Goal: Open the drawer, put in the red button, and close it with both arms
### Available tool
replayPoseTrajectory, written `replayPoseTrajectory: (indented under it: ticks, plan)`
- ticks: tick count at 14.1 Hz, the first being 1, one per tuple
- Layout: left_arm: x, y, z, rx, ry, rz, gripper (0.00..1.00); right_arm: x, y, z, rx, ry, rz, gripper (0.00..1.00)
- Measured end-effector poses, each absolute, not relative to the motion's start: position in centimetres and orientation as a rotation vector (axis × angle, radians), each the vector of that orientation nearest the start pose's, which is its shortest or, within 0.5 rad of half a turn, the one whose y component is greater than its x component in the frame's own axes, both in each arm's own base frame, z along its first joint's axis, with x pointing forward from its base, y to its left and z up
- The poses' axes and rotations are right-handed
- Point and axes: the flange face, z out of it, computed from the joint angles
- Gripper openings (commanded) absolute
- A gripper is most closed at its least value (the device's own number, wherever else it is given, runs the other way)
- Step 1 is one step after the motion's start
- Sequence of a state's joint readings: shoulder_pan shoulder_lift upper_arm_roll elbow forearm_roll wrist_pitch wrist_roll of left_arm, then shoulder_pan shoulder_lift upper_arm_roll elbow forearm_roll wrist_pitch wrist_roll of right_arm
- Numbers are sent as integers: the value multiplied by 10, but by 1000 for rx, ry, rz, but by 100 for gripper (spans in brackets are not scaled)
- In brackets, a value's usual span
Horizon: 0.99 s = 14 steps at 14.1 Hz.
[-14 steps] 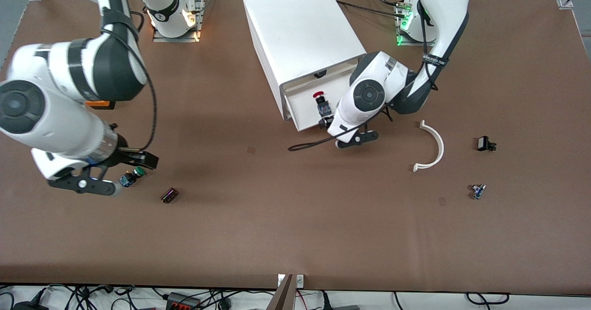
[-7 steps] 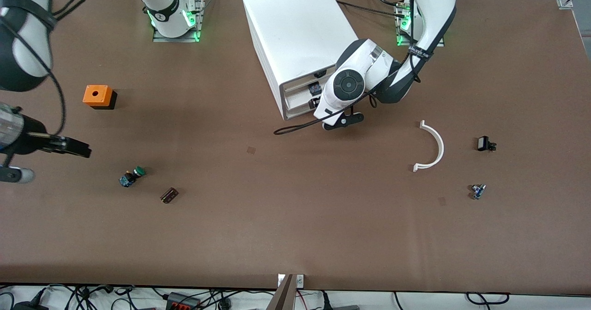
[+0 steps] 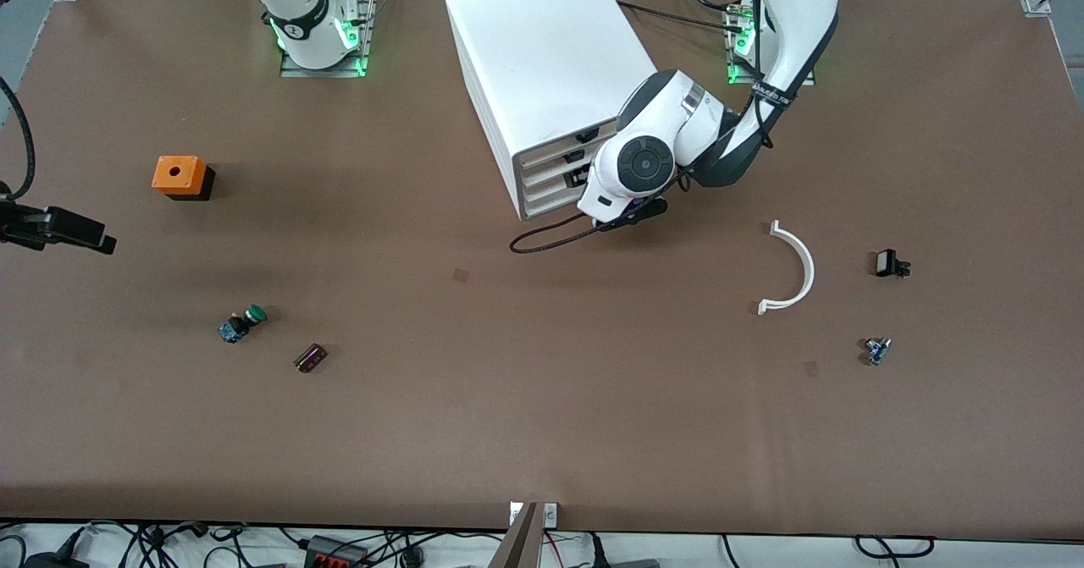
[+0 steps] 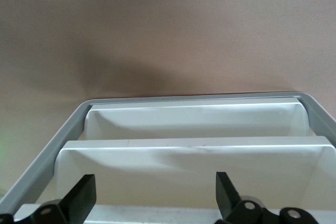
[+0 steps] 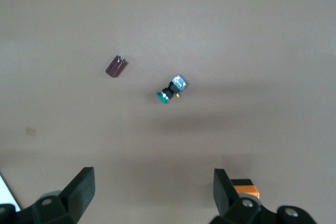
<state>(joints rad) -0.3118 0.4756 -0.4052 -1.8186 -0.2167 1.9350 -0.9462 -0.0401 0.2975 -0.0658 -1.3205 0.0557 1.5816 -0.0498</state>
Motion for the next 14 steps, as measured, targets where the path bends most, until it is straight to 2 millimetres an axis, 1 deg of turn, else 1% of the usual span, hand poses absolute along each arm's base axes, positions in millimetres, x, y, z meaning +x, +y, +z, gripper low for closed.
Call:
replayPoseTrajectory:
  ticks: [2, 4, 5, 6, 7, 9, 11, 14]
  plan:
    - [459, -401, 278, -3007, -534, 778, 100, 633, -53, 563, -3107, 78, 74, 100]
    - [459, -401, 279, -3009, -533, 777, 100, 620, -54, 559, -3127, 75, 72, 100]
    - [462, -401, 283, -3011, -533, 776, 100, 611, -54, 556, -3137, 72, 59, 100]
    - [468, -399, 292, -3009, -534, 779, 100, 602, -54, 554, -3145, 68, 48, 100]
    - [479, -393, 304, -3007, -530, 761, 100, 593, -53, 552, -3150, 63, 42, 100]
    - [512, -367, 333, -2986, -491, 600, 100, 582, -49, 552, -3151, 50, 33, 100]
    - [540, -339, 357, -2941, -441, 448, 100, 577, -42, 557, -3151, 33, 21, 100]
    - [574, -297, 394, -2917, -246, 343, 100, 574, -39, 561, -3151, 25, 16, 100]
